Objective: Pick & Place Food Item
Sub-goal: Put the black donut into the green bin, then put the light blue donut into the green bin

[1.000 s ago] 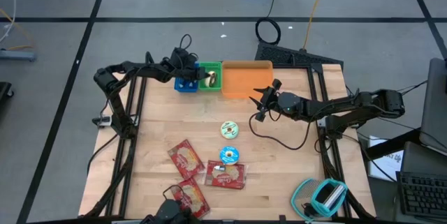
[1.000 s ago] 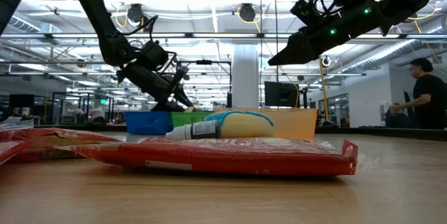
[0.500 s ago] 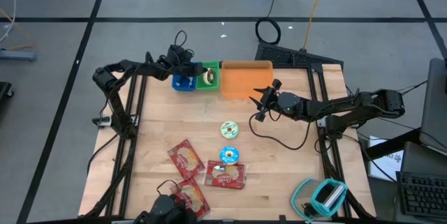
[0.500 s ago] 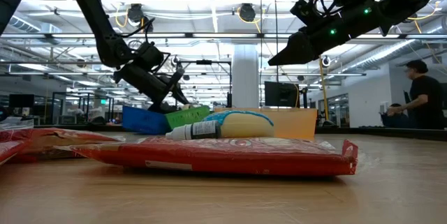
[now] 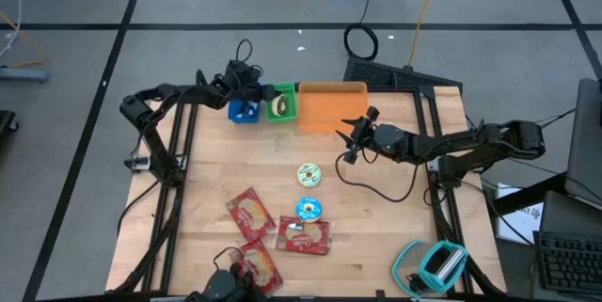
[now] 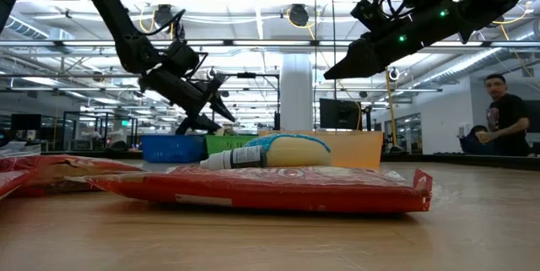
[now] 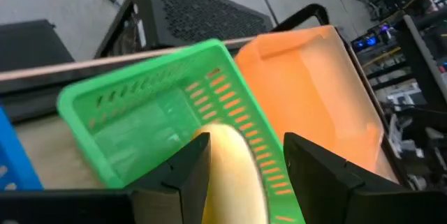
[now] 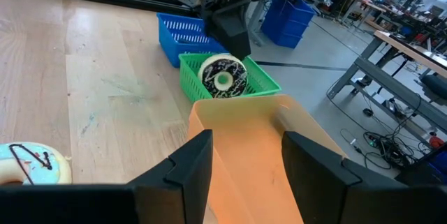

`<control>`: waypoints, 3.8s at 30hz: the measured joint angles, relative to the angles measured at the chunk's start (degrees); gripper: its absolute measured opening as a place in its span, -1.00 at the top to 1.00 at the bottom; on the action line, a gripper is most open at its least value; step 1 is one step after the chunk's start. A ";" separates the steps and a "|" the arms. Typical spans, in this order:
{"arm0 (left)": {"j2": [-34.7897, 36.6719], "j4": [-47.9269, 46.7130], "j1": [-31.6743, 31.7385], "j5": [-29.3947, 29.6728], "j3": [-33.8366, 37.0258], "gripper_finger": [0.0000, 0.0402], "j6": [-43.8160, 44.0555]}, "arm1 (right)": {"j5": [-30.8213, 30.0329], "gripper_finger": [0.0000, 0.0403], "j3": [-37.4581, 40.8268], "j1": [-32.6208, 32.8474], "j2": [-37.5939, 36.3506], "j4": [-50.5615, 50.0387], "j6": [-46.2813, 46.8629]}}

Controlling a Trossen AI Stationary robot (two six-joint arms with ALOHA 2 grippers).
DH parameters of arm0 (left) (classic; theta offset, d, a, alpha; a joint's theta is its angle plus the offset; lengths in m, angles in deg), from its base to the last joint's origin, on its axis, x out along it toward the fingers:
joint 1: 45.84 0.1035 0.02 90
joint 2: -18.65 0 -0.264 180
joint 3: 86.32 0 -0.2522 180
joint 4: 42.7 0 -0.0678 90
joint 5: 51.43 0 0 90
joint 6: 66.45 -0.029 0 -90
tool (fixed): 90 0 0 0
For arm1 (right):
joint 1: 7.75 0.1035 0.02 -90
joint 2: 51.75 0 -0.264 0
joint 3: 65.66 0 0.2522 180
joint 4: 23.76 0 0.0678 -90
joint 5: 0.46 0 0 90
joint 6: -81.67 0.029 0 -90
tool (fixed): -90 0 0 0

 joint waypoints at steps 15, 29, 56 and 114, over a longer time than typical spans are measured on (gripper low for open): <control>17.05 -10.01 -1.86 3.01 -0.01 0.10 -8.52 | 0.00 0.21 0.00 0.00 0.00 -0.08 0.34; 35.51 -42.39 -14.93 26.57 -0.03 0.10 -11.92 | 25.26 0.21 -0.14 0.46 8.03 8.65 11.11; 25.11 -35.43 -28.36 35.96 -0.05 0.10 -13.21 | 21.72 -0.38 -13.09 5.00 31.45 -5.12 32.04; 17.11 -6.70 -37.55 21.07 -0.10 -0.24 -11.19 | 11.51 0.86 -12.98 3.67 14.92 6.11 1.42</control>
